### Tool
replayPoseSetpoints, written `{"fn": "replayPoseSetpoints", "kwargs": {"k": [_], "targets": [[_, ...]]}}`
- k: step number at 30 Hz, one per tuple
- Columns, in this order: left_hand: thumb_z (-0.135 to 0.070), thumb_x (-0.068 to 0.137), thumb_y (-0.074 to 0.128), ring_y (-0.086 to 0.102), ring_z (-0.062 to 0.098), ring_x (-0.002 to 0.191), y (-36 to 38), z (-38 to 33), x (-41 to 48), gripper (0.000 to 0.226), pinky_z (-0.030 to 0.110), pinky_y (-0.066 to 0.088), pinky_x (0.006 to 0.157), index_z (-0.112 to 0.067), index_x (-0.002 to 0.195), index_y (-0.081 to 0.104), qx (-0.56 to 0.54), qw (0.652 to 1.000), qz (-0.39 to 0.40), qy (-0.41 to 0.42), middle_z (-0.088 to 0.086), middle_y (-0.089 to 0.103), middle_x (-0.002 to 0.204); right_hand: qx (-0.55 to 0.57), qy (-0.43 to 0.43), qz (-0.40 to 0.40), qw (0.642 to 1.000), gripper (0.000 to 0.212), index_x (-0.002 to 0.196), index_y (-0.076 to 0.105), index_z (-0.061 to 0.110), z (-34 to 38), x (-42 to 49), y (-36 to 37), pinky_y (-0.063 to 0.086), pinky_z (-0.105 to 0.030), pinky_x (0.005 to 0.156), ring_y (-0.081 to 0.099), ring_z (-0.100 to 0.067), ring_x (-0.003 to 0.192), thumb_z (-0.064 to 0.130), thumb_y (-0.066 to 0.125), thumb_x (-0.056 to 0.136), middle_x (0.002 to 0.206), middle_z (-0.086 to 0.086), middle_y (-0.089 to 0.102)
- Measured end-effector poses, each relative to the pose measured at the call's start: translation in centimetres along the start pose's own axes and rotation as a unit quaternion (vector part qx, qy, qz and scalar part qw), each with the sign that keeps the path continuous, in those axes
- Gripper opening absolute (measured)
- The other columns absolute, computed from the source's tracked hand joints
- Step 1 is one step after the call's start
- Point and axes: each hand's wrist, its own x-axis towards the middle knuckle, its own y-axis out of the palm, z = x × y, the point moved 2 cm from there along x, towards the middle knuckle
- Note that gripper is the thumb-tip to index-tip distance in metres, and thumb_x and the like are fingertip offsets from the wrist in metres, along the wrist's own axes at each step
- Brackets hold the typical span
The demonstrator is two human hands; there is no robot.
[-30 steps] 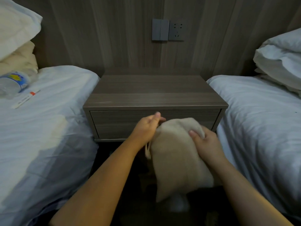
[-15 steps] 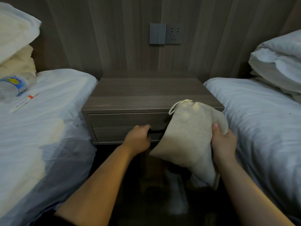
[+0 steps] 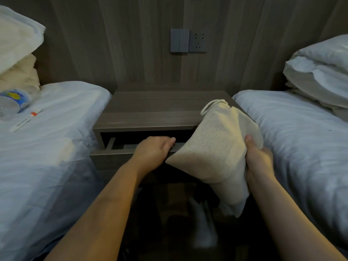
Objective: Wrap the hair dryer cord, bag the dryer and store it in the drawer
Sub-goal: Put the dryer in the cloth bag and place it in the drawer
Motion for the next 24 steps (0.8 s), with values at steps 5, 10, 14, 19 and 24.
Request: {"fn": "replayPoseSetpoints", "kwargs": {"k": [5,10,14,19,24], "targets": [[-0.055,0.096,0.014,0.057,0.014,0.094,-0.7,-0.9,-0.3,0.061,0.034,0.039,0.085,-0.027,0.086,0.067,-0.112,0.985,0.066,-0.115,-0.002,0.064,0.094,-0.035,-0.017,0.015,0.999,0.027,0.102,0.064,0.008,1.1,-1.1,0.5,0.053,-0.034,0.077,0.065,-0.018,0.083,0.031,0.06,0.088,0.093,-0.006,0.068],[-0.066,0.09,0.013,0.057,0.015,0.107,-1.4,-0.7,-1.0,0.075,0.038,0.038,0.101,-0.018,0.11,0.067,-0.169,0.96,0.158,-0.159,0.003,0.066,0.113,-0.098,-0.02,0.071,0.992,0.02,0.094,0.062,0.013,3.3,-1.5,0.7,0.05,-0.036,0.08,0.062,-0.018,0.083,0.032,0.059,0.089,0.085,0.0,0.064],[-0.058,0.095,0.018,0.05,0.02,0.119,-1.5,-2.1,-1.6,0.067,0.026,0.033,0.088,-0.012,0.134,0.047,-0.219,0.947,0.16,-0.172,0.01,0.054,0.13,-0.162,0.015,0.103,0.981,0.042,0.113,0.062,0.003,4.1,-0.6,2.2,0.049,-0.04,0.091,0.062,-0.025,0.096,0.033,0.064,0.085,0.109,-0.006,0.065],[-0.056,0.095,0.023,0.062,0.001,0.06,-1.8,-2.4,-1.1,0.051,0.017,0.046,0.052,-0.023,0.11,0.059,-0.437,0.872,0.091,-0.201,-0.006,0.059,0.084,-0.247,0.126,0.189,0.942,0.044,0.121,0.056,-0.002,3.3,0.2,4.2,0.05,-0.037,0.087,0.06,-0.025,0.101,0.027,0.06,0.089,0.113,-0.012,0.062],[-0.062,0.085,0.044,0.068,0.015,0.077,-2.4,-2.0,-1.6,0.05,0.024,0.051,0.07,-0.02,0.106,0.06,-0.447,0.848,0.158,-0.238,0.007,0.069,0.091,-0.359,0.139,0.269,0.883,0.04,0.13,0.049,0.003,3.2,0.5,5.8,0.041,-0.025,0.078,0.056,-0.02,0.101,0.022,0.05,0.094,0.121,-0.007,0.056]]}}
